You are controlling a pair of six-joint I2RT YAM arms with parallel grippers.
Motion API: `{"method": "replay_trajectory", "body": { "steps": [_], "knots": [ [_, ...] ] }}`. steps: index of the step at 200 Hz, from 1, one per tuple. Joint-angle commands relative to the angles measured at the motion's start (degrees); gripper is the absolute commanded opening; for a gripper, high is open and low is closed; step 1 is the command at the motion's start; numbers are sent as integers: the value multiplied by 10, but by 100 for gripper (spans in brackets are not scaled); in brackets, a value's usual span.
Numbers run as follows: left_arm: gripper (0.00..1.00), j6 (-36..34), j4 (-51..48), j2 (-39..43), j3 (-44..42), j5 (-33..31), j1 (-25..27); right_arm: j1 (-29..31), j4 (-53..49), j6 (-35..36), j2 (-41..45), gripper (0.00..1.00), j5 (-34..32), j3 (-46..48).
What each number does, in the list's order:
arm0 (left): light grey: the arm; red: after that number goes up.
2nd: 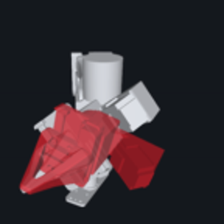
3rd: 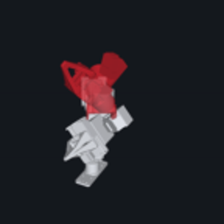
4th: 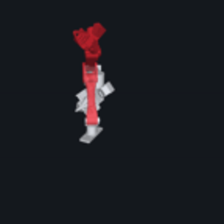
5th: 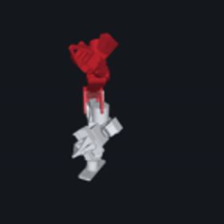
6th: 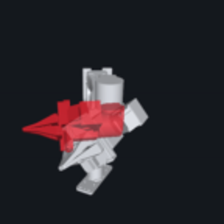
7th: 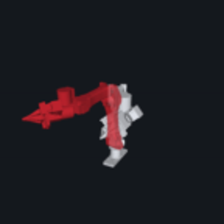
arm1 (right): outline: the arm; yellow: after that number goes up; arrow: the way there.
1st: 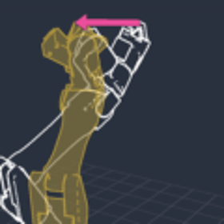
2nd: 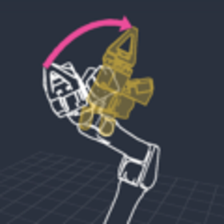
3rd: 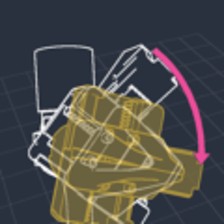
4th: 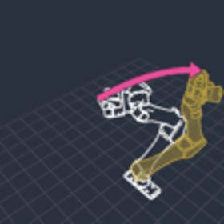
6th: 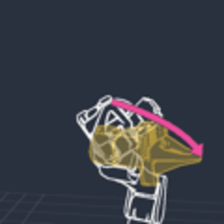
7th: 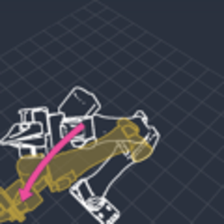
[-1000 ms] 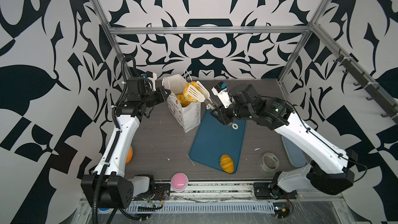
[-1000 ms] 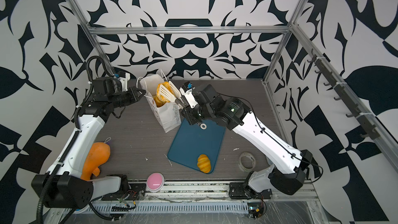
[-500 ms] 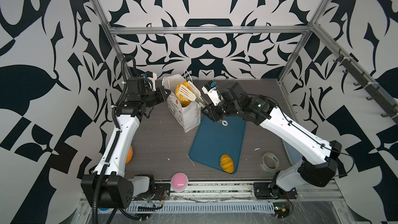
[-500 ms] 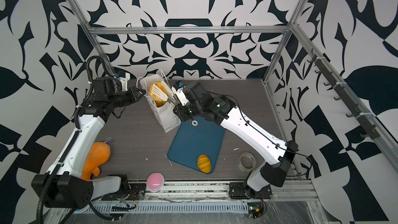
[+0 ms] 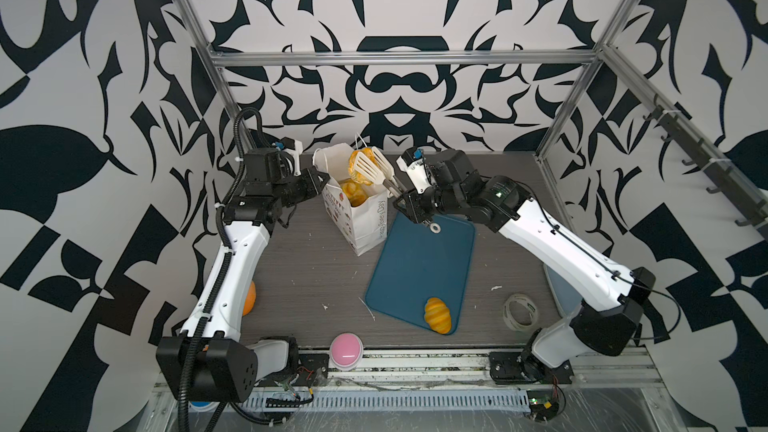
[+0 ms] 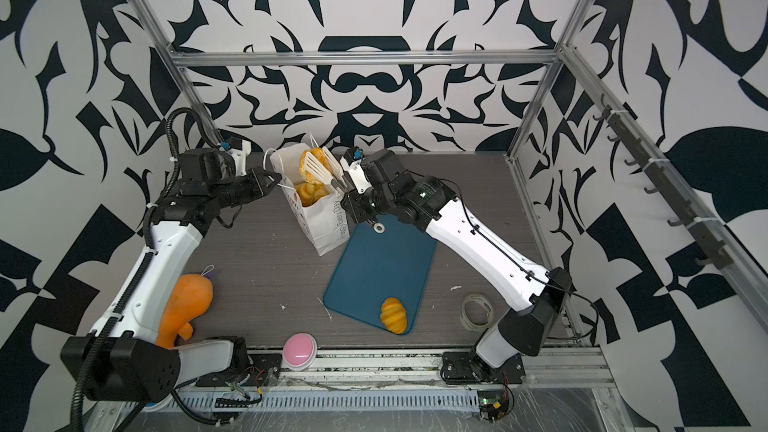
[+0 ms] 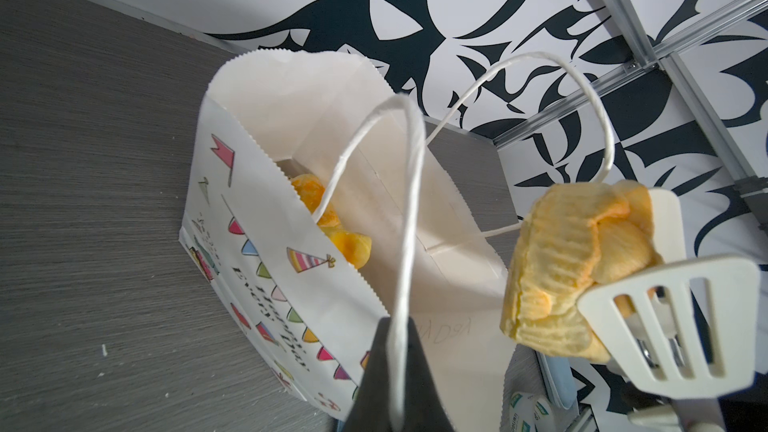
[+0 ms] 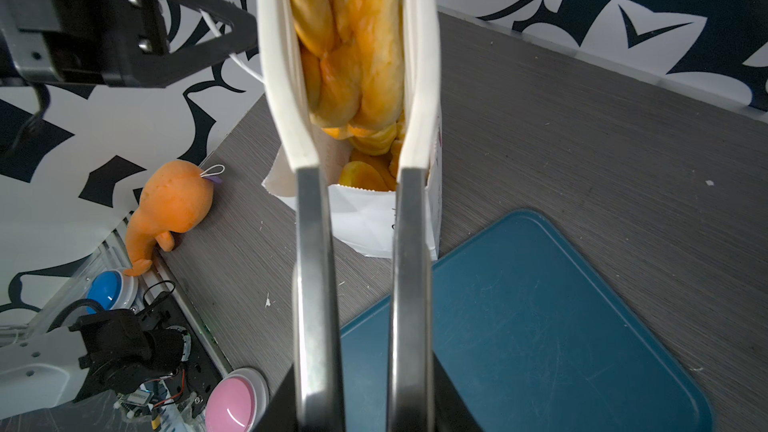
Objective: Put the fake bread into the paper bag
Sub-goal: 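Lower the puffy roll into the bag held by the left gripper, open tongs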
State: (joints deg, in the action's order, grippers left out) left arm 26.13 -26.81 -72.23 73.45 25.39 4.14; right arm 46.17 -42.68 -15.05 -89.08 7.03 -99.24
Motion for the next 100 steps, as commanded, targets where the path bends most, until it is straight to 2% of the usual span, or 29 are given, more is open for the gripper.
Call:
{"method": "replay_trajectory", "body": {
  "steps": [1,100],
  "knots": [
    [0,3,4,-3,-12,8,-1,1,56,-4,5,36,21,-8],
    [0,2,3,-2,-12,7,-1,-7,66,-14,-14,38,34,6]
  ]
}}
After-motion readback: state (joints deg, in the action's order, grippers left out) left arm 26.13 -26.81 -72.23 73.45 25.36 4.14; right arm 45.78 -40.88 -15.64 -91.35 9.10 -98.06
